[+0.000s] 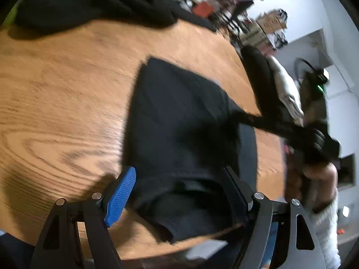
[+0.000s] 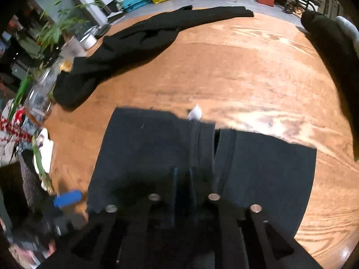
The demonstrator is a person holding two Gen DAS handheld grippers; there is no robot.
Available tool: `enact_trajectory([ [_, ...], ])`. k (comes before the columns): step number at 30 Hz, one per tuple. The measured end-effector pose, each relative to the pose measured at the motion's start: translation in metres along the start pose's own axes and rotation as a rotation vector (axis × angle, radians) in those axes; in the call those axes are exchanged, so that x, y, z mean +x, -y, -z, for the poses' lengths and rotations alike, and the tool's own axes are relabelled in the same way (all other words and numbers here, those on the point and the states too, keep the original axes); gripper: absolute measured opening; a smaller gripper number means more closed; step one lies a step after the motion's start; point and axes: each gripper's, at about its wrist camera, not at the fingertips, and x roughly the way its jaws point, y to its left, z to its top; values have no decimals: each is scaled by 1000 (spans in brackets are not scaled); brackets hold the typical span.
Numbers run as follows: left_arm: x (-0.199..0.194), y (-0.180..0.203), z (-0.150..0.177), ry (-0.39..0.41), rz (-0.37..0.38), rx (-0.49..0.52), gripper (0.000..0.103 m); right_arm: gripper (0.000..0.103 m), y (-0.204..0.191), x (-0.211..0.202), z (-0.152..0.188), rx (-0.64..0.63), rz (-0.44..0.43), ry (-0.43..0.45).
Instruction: Fold clothes
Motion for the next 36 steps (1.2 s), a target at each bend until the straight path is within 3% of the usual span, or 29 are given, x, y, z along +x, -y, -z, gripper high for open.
enact_trajectory([
  [5,4,-18,-3,-23,-86,-72,78,20,9,35,4,24,61,-52],
  [8,-4,-24,-6,16,-56,-95,78,29,1,21,21,51,-60,-17],
  [10,-6,-27,-8,35,-51,-106,78,29,-12,16,42,22,-163,-19],
  [12,-6,-27,-9,45,-45,-118,78,28,-28,25,62,-21,-205,-48],
  [14,-2,-22,-9,41,-38,-109,78,27,-33,43,72,-70,-155,-65],
  [17,5,-13,-9,28,-42,-78,78,25,-34,54,72,-65,-159,-64],
  [19,9,-8,-8,21,-61,-58,78,31,-30,40,75,-21,-203,-48],
  [22,11,-3,-7,15,-70,-45,78,41,-37,30,85,-60,-203,6],
  [26,15,2,-9,24,-65,-35,78,42,-32,50,100,-92,-149,-66],
  [29,19,5,-8,19,-79,-17,78,39,-27,40,93,-75,-167,-24],
  [32,28,2,-7,-4,-141,-26,78,42,-20,24,77,-42,-179,45],
  [36,26,-4,-12,15,-163,-59,78,42,-8,37,66,43,-242,-7],
])
